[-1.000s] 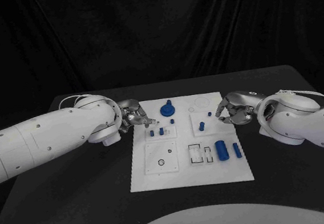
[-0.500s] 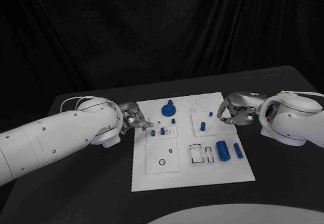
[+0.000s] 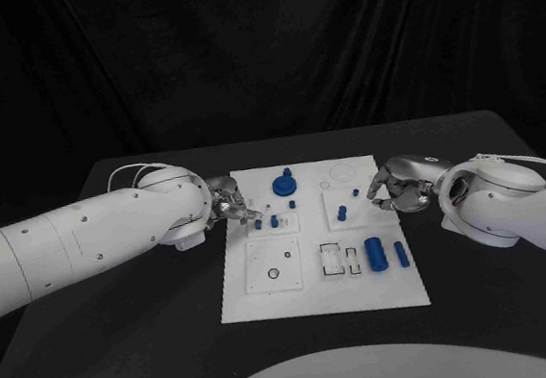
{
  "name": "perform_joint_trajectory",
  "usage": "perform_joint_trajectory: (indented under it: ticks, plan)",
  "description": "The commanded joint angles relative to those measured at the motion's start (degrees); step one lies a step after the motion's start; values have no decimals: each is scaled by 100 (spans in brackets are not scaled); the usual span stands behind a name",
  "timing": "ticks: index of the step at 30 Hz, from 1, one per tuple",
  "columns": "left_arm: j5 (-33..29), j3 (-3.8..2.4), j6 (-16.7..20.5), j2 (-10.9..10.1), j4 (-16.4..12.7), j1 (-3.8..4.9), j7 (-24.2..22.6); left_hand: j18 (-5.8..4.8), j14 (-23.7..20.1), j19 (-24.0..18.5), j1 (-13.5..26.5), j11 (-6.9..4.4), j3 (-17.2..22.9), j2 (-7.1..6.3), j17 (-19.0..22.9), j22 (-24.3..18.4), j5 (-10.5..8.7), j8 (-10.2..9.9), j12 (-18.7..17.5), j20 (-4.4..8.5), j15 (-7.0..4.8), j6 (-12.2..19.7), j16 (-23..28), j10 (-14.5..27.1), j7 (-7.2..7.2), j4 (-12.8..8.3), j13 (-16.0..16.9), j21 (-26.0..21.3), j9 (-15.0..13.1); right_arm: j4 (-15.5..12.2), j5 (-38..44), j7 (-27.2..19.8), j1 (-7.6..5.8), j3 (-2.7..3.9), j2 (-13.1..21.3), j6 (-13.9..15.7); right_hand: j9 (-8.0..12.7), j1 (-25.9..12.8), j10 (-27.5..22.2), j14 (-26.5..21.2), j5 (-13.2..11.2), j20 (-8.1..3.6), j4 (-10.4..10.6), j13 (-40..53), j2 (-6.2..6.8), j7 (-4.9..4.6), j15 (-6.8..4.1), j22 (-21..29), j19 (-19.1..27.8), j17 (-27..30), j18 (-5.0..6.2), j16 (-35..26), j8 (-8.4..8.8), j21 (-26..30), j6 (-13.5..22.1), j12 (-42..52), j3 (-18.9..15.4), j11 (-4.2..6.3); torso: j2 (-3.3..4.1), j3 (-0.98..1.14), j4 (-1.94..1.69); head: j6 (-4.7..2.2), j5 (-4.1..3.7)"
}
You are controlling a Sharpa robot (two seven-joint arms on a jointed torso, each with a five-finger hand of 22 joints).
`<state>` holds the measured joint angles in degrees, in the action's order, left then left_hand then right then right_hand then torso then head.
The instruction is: Assemble the parts on the task board
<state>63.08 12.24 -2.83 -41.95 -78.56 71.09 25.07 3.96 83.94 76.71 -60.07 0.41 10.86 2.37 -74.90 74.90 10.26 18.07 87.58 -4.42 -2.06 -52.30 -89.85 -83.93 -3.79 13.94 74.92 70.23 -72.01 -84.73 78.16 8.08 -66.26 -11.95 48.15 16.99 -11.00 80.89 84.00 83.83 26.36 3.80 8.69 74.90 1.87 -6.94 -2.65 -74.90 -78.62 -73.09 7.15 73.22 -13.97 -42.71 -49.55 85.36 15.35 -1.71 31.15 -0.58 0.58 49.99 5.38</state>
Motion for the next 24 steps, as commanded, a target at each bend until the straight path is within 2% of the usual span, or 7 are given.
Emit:
perform_joint_trajectory:
  ticks: [1,12,15,20,24]
  plan:
    - [50,-5,-53,35,-4,-19,-38,83,558,11,43,-10,1,13,-1450,872,-9,5,-22,22,-16,57,12,-230,-10,32,1200,11,16,-16,14,59,15,3,12,-42,-2,-38,96,198,30,-1,4,859,-1,-8,41,-441,45,9,65,-19,-10,33,-14,-18,26,-25,1,2,1,1,-4]
    - [50,-4,-190,145,142,-42,10,92,531,-21,-41,0,19,45,-1418,859,176,-66,-47,12,-5,96,27,-192,-19,13,1171,-38,99,-30,14,68,16,3,26,-73,-2,-38,96,198,30,-1,4,859,-1,-8,41,-441,45,9,65,-19,-10,33,-14,-18,26,-25,-1,-4,8,1,5]
    - [50,-4,-216,178,190,-56,23,95,525,-27,-45,1,19,45,-1411,856,187,-72,-57,12,-4,99,30,-178,-21,12,1159,-48,106,-36,14,70,16,3,31,-81,-2,-38,96,198,30,-1,4,859,-1,-8,41,-441,45,9,65,-19,-10,33,-14,-18,26,-25,1,-5,0,1,-6]
    - [50,-4,-253,225,226,-69,29,97,521,-38,-48,10,18,50,-1406,852,208,-118,-67,7,2,122,33,-164,-33,22,1149,-63,150,-40,14,74,16,3,37,-83,-2,-38,96,198,30,-1,4,859,-1,-8,41,-441,45,9,65,-19,-10,33,-14,-18,26,-25,1,2,11,1,-3]
    - [51,-4,-292,263,242,-74,28,98,520,-42,-51,13,19,56,-1405,851,216,-135,-71,5,5,128,33,-158,-37,26,1145,-68,168,-41,14,82,16,3,41,-89,-2,-38,96,198,30,-1,4,859,-1,-8,41,-441,45,9,65,-19,-10,33,-14,-18,26,-25,1,2,0,1,-13]
